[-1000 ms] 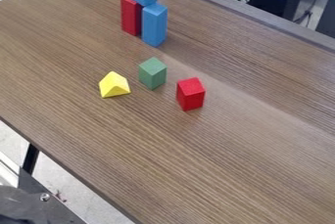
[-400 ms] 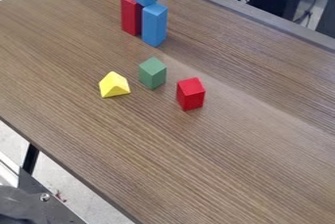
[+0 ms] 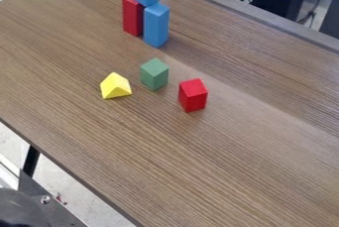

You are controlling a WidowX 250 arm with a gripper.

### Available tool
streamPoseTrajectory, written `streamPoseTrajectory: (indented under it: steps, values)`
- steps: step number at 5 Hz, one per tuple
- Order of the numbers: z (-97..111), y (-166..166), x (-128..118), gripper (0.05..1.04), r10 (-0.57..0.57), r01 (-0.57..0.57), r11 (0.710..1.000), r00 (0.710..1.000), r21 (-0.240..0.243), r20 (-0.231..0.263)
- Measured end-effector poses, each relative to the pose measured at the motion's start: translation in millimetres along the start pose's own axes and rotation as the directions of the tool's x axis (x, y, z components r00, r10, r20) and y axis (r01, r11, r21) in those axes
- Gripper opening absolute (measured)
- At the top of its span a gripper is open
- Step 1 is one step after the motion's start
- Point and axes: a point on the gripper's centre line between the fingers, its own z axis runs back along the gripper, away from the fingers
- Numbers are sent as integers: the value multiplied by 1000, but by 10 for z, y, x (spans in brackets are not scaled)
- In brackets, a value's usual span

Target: Put the rectangular block on top of the two rectangular block

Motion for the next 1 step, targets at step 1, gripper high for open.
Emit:
streamPoseTrajectory:
  steps: [1]
  values:
    - [-379, -349, -95, 999, -64, 59, 995, 997, -84, -50]
